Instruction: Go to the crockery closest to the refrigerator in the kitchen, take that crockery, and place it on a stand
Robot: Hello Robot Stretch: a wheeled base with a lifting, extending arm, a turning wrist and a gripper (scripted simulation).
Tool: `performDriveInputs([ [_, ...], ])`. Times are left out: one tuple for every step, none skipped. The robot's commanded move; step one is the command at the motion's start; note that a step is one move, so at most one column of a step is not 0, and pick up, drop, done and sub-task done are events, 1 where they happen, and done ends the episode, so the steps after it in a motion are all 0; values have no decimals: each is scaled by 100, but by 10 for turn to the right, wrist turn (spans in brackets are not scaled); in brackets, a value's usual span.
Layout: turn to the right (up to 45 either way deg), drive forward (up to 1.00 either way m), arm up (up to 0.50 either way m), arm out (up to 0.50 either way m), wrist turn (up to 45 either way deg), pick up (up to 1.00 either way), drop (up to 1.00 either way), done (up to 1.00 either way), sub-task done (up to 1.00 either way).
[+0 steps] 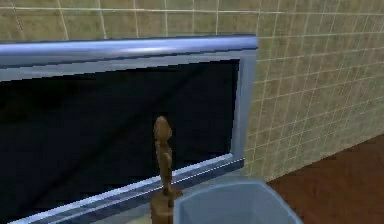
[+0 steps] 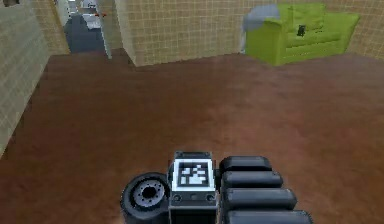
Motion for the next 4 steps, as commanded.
performDriveInputs([
  [450, 0, 0, 0, 0, 0, 0, 0, 0],
  [450, 0, 0, 0, 0, 0, 0, 0, 0],
  [420, 0, 0, 0, 0, 0, 0, 0, 0],
  [-450, 0, 0, 0, 0, 0, 0, 0, 0],
])
